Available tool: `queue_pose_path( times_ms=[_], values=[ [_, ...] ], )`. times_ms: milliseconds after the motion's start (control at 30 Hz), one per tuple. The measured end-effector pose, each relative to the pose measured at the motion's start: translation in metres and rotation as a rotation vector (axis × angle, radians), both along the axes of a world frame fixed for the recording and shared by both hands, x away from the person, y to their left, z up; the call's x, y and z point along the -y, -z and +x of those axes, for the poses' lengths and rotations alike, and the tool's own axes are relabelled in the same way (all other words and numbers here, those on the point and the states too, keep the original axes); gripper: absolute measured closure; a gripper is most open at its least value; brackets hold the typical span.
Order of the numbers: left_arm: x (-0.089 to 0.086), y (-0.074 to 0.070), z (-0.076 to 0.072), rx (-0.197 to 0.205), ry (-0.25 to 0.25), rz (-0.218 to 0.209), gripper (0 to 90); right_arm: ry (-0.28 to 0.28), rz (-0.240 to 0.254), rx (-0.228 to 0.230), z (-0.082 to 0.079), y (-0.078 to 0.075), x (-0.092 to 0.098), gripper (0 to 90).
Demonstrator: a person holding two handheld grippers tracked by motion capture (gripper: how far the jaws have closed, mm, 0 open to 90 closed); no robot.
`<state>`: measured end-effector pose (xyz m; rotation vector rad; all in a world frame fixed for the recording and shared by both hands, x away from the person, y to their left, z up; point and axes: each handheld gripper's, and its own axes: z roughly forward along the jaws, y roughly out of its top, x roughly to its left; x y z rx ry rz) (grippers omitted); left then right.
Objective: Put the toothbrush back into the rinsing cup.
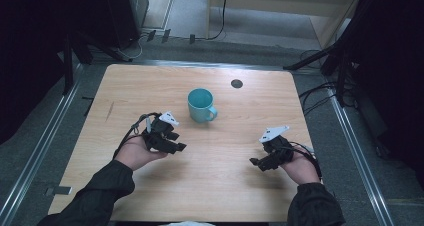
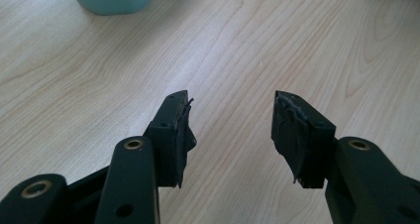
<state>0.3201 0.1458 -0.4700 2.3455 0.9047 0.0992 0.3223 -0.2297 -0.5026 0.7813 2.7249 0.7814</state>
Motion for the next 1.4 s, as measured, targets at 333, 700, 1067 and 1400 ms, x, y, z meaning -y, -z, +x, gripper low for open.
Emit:
queue_pose_path(
  times_ms=[333,700,1067,1400],
  values=[
    [-0.003,0.001,0.001,-0.007,0.012,0.026,52.5,0.001,0.012,0.037,-0.001,-0.004,0.000,21.5],
    [-0.004,0.001,-0.002,-0.001,0.017,0.047,53.3,-0.007,0.010,0.025,0.000,-0.004,-0.003,21.7],
    [-0.006,0.000,-0.003,-0.028,0.011,0.048,52.2,-0.016,0.007,0.017,0.002,-0.003,-0.004,21.7],
    [-0.014,-0.001,-0.004,-0.041,0.011,0.057,54.5,-0.024,0.005,0.012,0.004,-0.003,-0.007,21.7]
  ],
)
